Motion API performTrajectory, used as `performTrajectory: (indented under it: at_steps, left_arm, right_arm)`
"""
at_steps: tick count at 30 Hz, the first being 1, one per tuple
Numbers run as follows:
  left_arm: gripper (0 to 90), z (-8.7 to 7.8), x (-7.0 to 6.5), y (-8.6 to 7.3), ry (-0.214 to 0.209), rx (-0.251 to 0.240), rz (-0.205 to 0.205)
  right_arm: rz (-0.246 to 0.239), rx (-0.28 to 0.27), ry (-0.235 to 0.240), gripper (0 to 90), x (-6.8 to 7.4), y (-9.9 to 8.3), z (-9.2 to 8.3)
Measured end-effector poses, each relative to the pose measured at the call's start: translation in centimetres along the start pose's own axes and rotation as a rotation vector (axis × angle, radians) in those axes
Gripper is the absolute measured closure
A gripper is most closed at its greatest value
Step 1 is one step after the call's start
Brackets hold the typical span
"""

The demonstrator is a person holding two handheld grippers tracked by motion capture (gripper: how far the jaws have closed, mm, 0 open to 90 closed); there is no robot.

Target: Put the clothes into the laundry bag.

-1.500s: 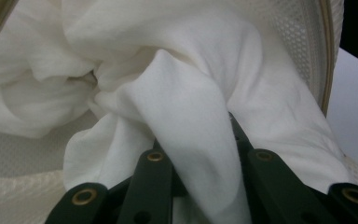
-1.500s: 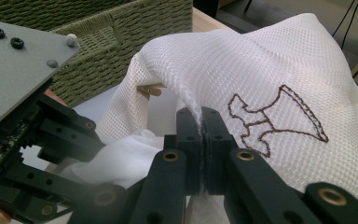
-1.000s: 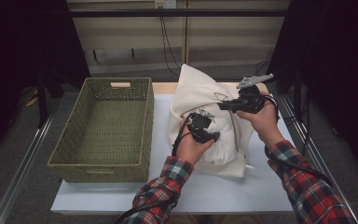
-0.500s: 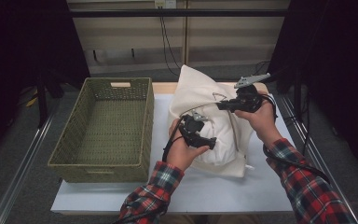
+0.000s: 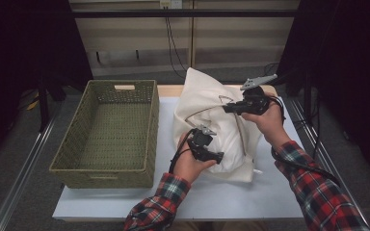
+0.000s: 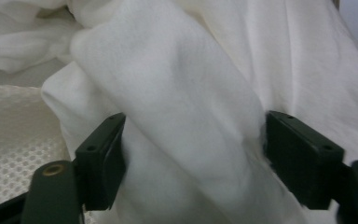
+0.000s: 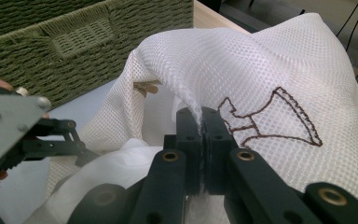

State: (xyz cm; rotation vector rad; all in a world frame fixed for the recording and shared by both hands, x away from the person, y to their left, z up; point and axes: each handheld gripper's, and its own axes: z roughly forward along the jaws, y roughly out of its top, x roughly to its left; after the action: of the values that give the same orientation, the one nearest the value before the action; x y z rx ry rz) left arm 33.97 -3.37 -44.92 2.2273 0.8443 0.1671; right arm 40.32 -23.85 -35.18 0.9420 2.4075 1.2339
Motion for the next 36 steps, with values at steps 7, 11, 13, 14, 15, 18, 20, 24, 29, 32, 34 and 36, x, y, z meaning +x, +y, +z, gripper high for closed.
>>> performTrajectory:
  at_steps: [7, 11, 13, 14, 15, 18, 20, 24, 29, 32, 34, 36]
  left_arm:
    - [42.4, 1.3, -0.1, -0.6, -0.016, 0.041, -0.005]
    - [51.6, 1.6, -0.2, -0.4, -0.004, 0.059, -0.014]
    - [57.7, 1.5, -0.2, -0.1, 0.008, 0.085, -0.022]
    - [60.0, 1.6, -0.3, 0.1, 0.016, 0.088, -0.027]
    - [61.9, 1.6, -0.4, 0.2, 0.018, 0.091, -0.028]
    - [65.0, 1.6, -0.5, 0.4, 0.031, 0.08, -0.04]
    - [66.3, 1.5, -0.4, 0.5, 0.024, 0.051, -0.053]
    - [67.0, 1.6, -0.3, 1.0, 0.021, 0.02, -0.066]
    - [67.1, 2.2, -0.6, 1.8, 0.025, -0.005, -0.064]
    - [67.1, 2.5, -0.6, 2.3, 0.026, -0.018, -0.065]
    - [67.0, 2.7, -0.6, 2.6, 0.032, -0.026, -0.064]
    - [67.1, 2.9, -0.5, 2.8, 0.04, -0.038, -0.074]
  right_arm:
    - [-0.007, 0.0, 0.003, 87.9, 0.3, 0.0, -0.3]
    - [-0.003, -0.005, 0.004, 88.0, 0.4, -0.2, -0.4]
    - [-0.004, -0.009, 0.005, 87.9, 0.5, -0.2, -0.5]
    - [-0.005, -0.007, 0.006, 88.0, 0.5, -0.2, -0.6]
    - [-0.009, -0.006, 0.007, 88.0, 0.5, -0.2, -0.6]
    - [-0.005, -0.007, 0.011, 88.0, 0.6, -0.2, -0.9]
    - [-0.006, -0.009, 0.013, 88.0, 0.6, -0.2, -1.1]
    - [-0.001, -0.015, 0.017, 88.0, 0.5, -0.3, -1.4]
    - [0.004, -0.015, 0.017, 88.0, 0.5, -0.5, -1.5]
    - [0.003, -0.015, 0.018, 88.0, 0.4, -0.5, -1.6]
    - [0.007, -0.019, 0.02, 88.0, 0.4, -0.5, -1.6]
    - [0.007, -0.021, 0.022, 88.0, 0.3, -0.6, -1.7]
